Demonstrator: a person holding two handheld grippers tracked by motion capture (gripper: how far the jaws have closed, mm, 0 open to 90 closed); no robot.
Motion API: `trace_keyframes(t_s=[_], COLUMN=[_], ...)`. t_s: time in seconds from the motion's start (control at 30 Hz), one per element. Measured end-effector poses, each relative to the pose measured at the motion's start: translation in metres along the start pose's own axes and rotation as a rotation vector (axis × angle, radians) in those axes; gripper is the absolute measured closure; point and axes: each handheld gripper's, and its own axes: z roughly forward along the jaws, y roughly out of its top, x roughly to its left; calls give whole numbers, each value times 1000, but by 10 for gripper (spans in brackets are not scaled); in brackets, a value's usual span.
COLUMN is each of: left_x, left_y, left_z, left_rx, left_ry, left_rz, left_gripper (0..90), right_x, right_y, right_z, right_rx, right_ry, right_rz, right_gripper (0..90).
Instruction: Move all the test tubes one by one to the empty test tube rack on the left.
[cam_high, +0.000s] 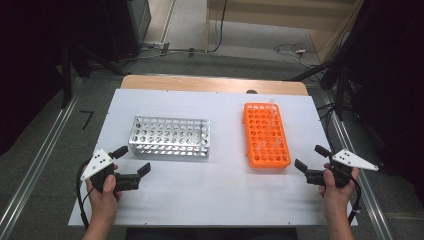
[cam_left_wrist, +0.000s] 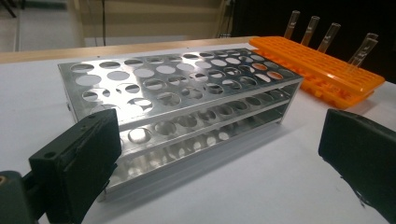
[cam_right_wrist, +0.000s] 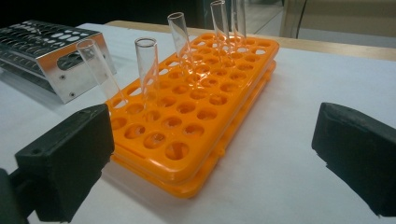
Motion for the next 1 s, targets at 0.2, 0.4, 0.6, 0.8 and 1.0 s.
trace_keyframes(t_s=[0.2, 0.4, 0.6, 0.8, 1.0], left_x=[-6, -9, -10, -11, -14], left_y=[2, 1, 3, 3, 2], left_z=[2, 5, 3, 4, 6], left_rx=[-1, 7, -4, -6, 2], left_ry=[-9, -16, -11, -14, -19], left_rz=[9, 21, 11, 11, 18], left_gripper=[0, 0, 0, 0, 0], right_x=[6, 15, 25, 34, 33], right_y=[8, 16, 20, 20, 20], right_z=[6, 16, 33, 52, 70], right_rx=[15, 24, 60, 100, 161], right_ry=[0, 4, 42, 36, 59], right_rz=[-1, 23, 36, 29, 64], right_gripper=[10, 102, 310, 496, 596])
